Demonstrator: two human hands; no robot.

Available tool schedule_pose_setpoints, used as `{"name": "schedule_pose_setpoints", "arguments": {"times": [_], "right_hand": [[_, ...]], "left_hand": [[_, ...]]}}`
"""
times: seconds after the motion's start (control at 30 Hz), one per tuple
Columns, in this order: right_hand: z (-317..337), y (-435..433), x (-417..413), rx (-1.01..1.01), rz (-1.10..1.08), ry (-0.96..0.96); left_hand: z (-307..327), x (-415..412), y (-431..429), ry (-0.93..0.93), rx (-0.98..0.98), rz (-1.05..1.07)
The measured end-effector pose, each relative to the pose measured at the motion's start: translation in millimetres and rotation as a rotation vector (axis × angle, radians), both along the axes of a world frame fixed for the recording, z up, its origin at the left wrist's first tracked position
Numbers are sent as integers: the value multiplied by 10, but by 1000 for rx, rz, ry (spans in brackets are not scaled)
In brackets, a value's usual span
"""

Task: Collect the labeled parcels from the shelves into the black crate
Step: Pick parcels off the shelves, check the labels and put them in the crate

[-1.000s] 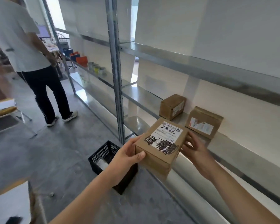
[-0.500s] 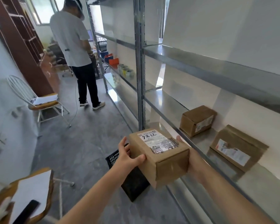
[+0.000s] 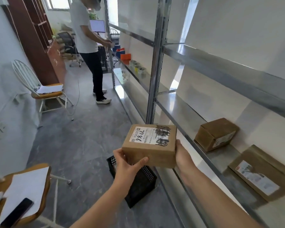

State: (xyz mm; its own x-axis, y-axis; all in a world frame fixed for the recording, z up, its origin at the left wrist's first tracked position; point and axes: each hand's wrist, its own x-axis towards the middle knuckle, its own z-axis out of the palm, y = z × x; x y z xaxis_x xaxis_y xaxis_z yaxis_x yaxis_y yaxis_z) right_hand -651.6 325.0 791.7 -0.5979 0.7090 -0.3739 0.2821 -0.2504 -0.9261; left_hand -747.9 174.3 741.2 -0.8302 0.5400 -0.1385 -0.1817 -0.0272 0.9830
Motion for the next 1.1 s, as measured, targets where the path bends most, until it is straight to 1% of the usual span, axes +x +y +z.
{"name": "schedule_pose_setpoints", "arguments": {"times": [0.07, 0.13, 0.2, 0.27, 0.33, 0.4, 0.47, 0.53, 0.6, 0.63, 0.7, 0.77, 0.83, 0.9, 1.0, 1.07, 1.1], "right_hand": [[8, 72, -153, -11, 52, -65], [5, 163, -322, -32, 60, -125], [25, 223, -529, -82, 84, -136], [-2, 301, -791, -116, 128, -122], [-12, 366, -1079, -159, 127, -47], [9, 378, -1397, -167, 67, 12], [3, 388, -1701, -185, -75, 79], [-58, 423, -1981, -187, -226, 134], [-97, 427, -2216, -170, -332, 166], [-128, 426, -2309, -187, -345, 185], [-172, 384, -2462, -218, -299, 203], [-224, 362, -2602, -226, -198, 178], [-291, 377, -2702, -199, -114, 113], [-352, 402, -2779, -134, -5, 24], [-488, 511, -2889, -37, 148, -132], [-598, 656, -2939, -38, 208, -243], [-640, 745, -2962, -71, 228, -289]], "left_hand": [[-5, -204, 41, -49, 24, 58], [-7, -457, 119, -184, 90, 100], [-65, -781, 171, -262, 90, 112], [-145, -1131, 169, -294, 83, 109], [-218, -1483, 115, -245, 82, 72], [-273, -1811, 42, -175, 104, -16], [-326, -2125, 1, -141, 77, -114], [-338, -2422, -7, -60, 23, -197], [-311, -2623, 18, 8, 40, -334], [-283, -2673, 57, 18, 63, -406], [-236, -2683, 162, 10, 104, -488], [-243, -2673, 280, -2, 101, -458], [-332, -2711, 373, -51, 90, -377], [-444, -2768, 424, -97, 74, -311], [-658, -2832, 509, -115, 52, -257], [-780, -2875, 583, -135, 34, -247], [-841, -2908, 631, -149, 18, -250]]}}
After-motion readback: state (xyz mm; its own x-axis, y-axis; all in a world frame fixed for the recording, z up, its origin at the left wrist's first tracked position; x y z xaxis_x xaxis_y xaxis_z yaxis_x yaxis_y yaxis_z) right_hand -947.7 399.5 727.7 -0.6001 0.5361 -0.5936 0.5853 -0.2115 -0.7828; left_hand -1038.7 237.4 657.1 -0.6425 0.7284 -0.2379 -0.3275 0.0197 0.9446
